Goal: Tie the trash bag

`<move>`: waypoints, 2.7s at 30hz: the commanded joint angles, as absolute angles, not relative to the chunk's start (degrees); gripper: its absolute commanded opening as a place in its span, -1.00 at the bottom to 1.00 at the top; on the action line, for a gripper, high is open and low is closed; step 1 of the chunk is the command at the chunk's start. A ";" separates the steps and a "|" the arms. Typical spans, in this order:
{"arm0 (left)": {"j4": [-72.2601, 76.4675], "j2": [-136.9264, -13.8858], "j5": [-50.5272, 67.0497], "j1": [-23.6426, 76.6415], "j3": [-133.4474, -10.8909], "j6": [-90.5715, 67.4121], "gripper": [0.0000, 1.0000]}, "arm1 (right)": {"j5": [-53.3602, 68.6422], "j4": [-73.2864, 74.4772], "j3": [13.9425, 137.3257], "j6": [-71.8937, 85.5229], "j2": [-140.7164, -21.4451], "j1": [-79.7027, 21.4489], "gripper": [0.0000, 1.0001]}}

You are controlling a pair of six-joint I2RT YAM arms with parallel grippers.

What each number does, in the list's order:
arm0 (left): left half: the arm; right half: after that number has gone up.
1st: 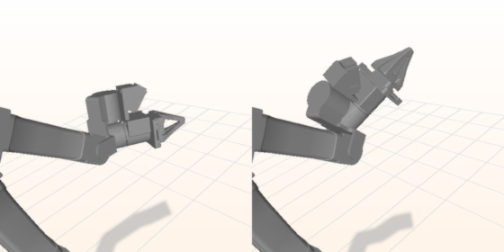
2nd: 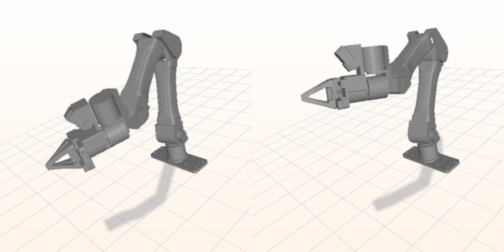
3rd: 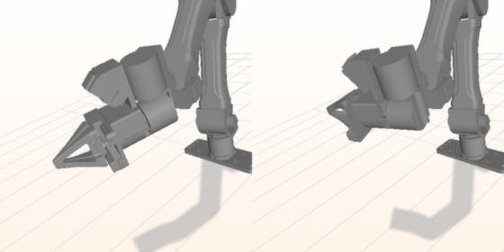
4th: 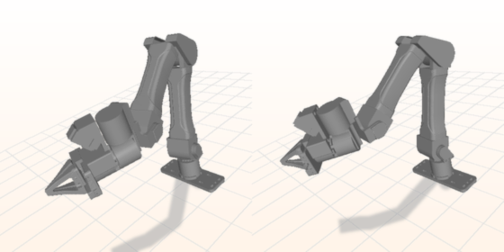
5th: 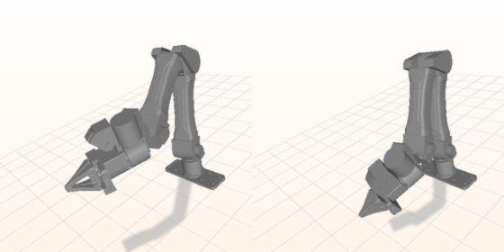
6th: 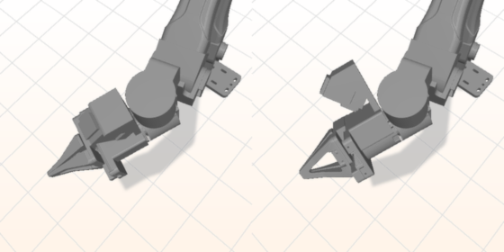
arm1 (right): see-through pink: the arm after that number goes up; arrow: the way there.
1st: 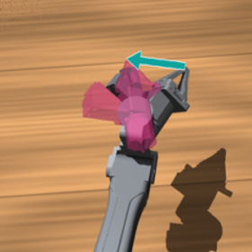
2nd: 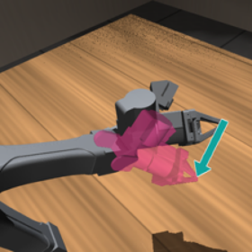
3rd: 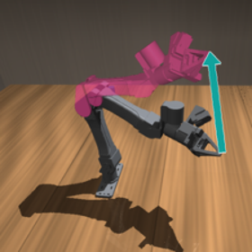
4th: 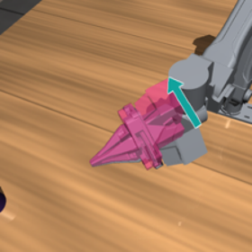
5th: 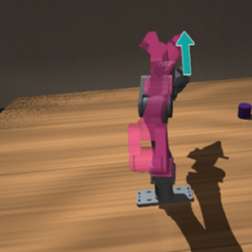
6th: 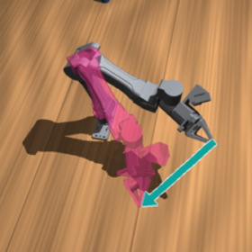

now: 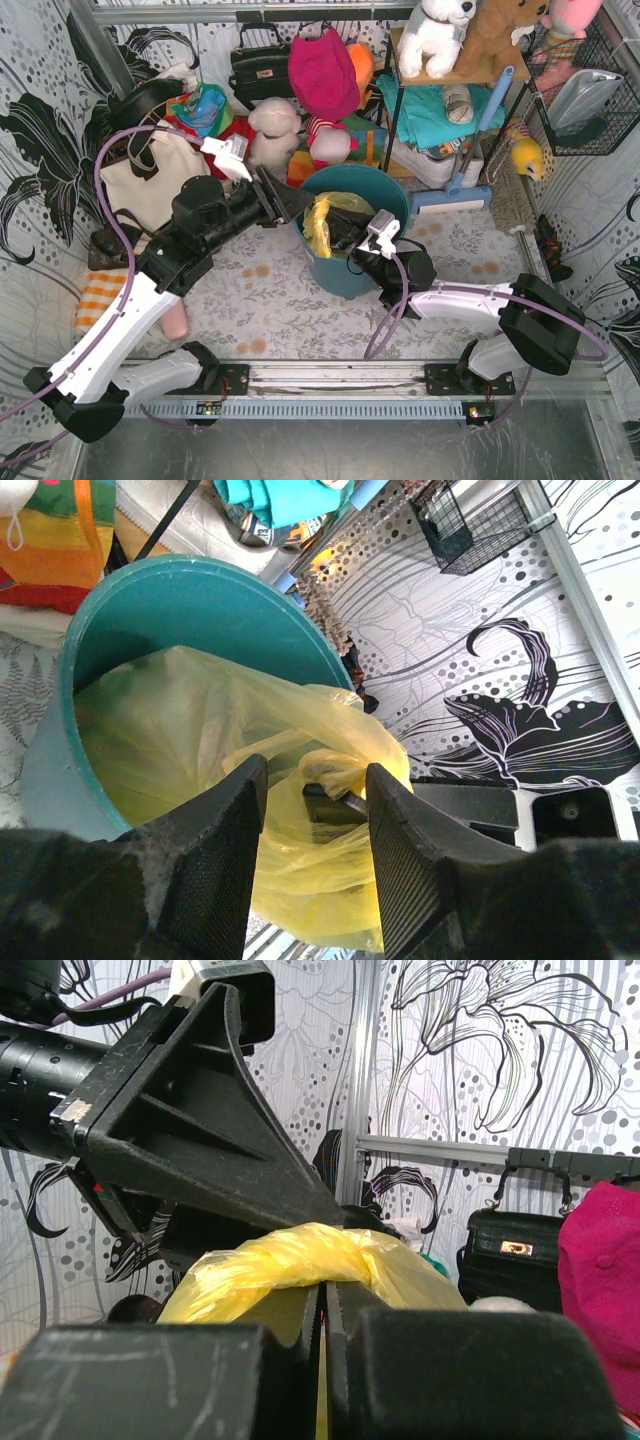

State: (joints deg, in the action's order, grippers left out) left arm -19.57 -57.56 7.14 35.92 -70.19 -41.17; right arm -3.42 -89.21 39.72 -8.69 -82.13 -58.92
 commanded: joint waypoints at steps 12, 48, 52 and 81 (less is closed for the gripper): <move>-14.55 -58.80 9.34 35.07 -72.19 -40.15 0.02 | -2.53 -92.82 39.73 -8.79 -81.04 -59.08 -1.00; -16.54 -60.08 15.93 34.45 -74.20 -36.01 -0.49 | -3.37 -91.01 40.74 -9.03 -81.47 -59.06 -1.00; -16.72 -60.78 16.38 34.45 -74.85 -35.44 -0.76 | -3.17 -90.37 40.94 -9.05 -81.30 -59.12 -1.00; -15.83 -57.11 5.27 34.45 -75.81 -30.83 -1.00 | -4.30 -88.82 37.94 -8.34 -77.41 -59.06 -0.71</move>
